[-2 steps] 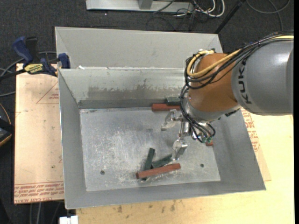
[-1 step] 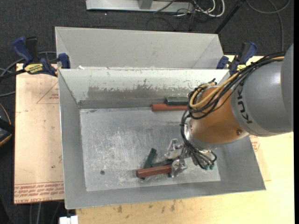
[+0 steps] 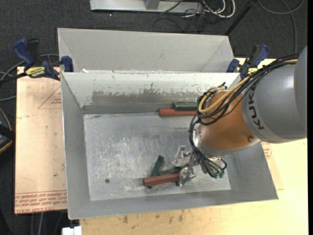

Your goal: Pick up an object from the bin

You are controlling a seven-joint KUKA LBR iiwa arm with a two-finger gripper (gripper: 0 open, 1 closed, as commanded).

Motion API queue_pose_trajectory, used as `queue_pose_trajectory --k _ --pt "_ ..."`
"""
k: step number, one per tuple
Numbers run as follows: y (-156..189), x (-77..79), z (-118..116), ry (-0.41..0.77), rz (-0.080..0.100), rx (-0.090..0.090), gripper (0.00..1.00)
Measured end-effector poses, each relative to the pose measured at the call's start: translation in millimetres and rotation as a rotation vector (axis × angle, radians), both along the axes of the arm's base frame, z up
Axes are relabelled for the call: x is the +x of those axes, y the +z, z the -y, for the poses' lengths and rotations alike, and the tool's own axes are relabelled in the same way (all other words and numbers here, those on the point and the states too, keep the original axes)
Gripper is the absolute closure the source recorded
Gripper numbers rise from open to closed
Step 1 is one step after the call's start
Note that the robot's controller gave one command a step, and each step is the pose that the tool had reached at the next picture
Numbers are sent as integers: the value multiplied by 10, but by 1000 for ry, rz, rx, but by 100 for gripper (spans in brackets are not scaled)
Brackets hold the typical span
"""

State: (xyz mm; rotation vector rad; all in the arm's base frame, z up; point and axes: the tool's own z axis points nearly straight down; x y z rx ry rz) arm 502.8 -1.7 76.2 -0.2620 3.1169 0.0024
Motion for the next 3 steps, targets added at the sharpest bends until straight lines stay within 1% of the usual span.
queue_pose_trajectory --k 1,2,3 --pt "1141 67 -30 19 -12 -2 100" --pt "1141 67 -31 20 -12 -2 100" --pt "1993 -144 319 455 -10 -5 100"
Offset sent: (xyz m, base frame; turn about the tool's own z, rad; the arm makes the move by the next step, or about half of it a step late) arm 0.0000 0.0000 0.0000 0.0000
